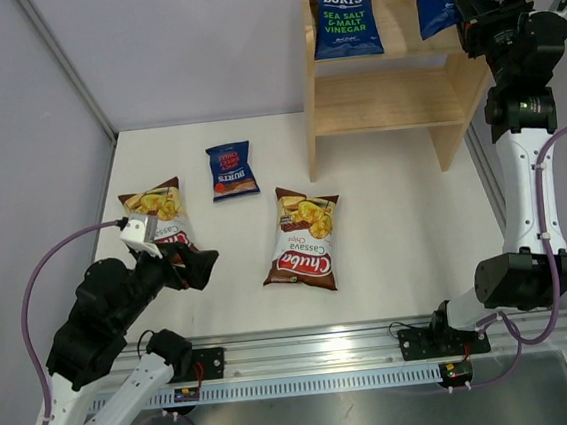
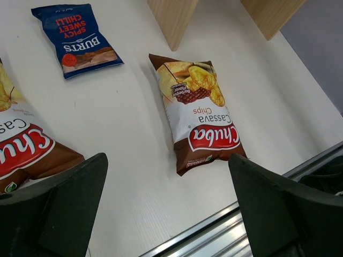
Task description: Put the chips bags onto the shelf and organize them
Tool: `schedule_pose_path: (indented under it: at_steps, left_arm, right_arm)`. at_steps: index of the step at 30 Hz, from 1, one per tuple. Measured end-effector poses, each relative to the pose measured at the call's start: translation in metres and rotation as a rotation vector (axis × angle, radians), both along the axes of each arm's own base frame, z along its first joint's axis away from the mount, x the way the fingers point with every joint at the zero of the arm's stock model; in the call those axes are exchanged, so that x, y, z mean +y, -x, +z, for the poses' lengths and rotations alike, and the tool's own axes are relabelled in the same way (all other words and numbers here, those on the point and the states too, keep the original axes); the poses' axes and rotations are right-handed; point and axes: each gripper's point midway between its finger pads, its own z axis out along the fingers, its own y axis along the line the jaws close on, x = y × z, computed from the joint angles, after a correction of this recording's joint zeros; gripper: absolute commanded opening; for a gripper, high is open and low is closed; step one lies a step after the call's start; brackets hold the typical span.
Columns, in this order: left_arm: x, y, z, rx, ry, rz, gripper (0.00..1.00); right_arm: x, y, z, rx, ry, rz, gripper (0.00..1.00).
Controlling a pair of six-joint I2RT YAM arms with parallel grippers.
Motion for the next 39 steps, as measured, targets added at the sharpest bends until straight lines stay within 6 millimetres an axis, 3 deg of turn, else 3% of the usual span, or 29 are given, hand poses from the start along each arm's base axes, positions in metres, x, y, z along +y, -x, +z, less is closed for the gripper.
schedule_pose_path:
  at_steps: [4, 10, 15, 22, 29, 37, 39]
  left_arm:
    - [0.001, 0.002, -0.005, 0.0, -0.003, -0.003, 0.99]
    - [-0.005, 0.0, -0.02, 0.024, -0.006, -0.02, 0.99]
    - [-0.007, -0.001, -0.034, 0.055, -0.008, -0.024, 0.99]
    - [-0.007, 0.0, -0.026, 0.018, 0.021, -0.022, 0.99]
    - [-0.006, 0.001, -0.027, 0.012, 0.024, -0.022, 0.99]
    - [-0.005, 0.003, -0.024, -0.004, 0.039, -0.021, 0.99]
    - [-0.005, 0.003, -0.023, -0.007, 0.041, -0.021, 0.99]
  right_arm:
    - [-0.002, -0.01, -0.009, 0.027, -0.026, -0.033, 0.03]
    - [0.015, -0.016, -0.011, 0.034, -0.032, -0.045, 0.05]
    - [0.019, -0.029, -0.028, 0.084, -0.037, -0.084, 0.07]
    - [0.018, -0.044, -0.05, 0.138, -0.029, -0.115, 0.11]
    - [0.039, -0.053, -0.071, 0.205, 0.014, -0.109, 0.2]
    - [0.043, -0.056, -0.07, 0.239, 0.052, -0.128, 0.3]
    - [0.043, -0.059, -0.069, 0.248, 0.07, -0.13, 0.4]
